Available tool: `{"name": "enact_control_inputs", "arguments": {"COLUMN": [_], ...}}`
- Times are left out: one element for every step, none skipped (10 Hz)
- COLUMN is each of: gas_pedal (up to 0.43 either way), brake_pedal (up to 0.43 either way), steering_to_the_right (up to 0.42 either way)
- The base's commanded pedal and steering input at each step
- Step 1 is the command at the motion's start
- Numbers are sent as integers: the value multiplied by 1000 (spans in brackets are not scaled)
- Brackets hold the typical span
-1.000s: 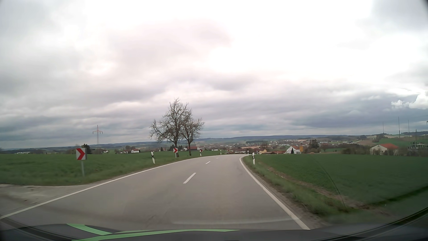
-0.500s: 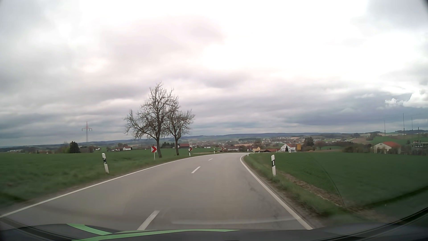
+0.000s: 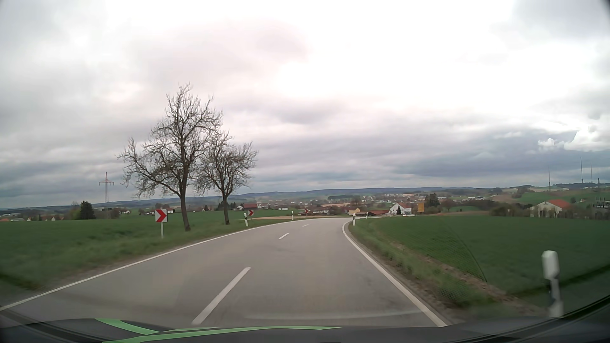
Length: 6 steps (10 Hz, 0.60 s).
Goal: Follow the waypoints while adhering to traffic rules and regulations
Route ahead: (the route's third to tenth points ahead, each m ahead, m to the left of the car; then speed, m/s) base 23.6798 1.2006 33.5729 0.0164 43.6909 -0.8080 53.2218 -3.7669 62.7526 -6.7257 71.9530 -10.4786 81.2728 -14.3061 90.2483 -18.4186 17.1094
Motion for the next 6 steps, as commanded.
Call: {"name": "enact_control_inputs", "arguments": {"gas_pedal": [79, 79, 79, 79, 79, 79], "brake_pedal": [0, 0, 0, 0, 0, 0], "steering_to_the_right": [19, 19, 19, 19, 19, 19]}}
